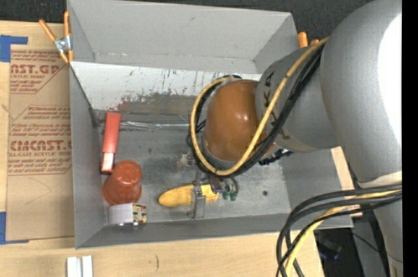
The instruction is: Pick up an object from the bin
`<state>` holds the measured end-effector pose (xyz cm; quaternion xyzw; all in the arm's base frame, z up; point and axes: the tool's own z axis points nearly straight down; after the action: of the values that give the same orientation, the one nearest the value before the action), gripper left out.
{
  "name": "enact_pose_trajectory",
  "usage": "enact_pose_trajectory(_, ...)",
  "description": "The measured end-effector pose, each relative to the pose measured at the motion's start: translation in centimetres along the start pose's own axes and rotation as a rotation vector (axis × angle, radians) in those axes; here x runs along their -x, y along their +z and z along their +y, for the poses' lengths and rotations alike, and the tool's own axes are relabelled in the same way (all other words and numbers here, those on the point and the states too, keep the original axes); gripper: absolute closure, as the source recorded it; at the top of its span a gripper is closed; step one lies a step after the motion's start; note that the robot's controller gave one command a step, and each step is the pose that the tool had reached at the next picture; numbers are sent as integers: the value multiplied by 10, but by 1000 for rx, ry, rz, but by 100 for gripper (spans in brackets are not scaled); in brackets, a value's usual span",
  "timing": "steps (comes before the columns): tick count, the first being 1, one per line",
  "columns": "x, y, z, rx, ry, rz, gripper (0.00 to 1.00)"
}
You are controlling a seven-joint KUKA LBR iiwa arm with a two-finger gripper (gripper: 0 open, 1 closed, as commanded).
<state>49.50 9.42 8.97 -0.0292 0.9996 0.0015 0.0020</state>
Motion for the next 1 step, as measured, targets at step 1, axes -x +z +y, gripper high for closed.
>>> enact_pose_trajectory(1,4,20,37,-1,-557,-1,100)
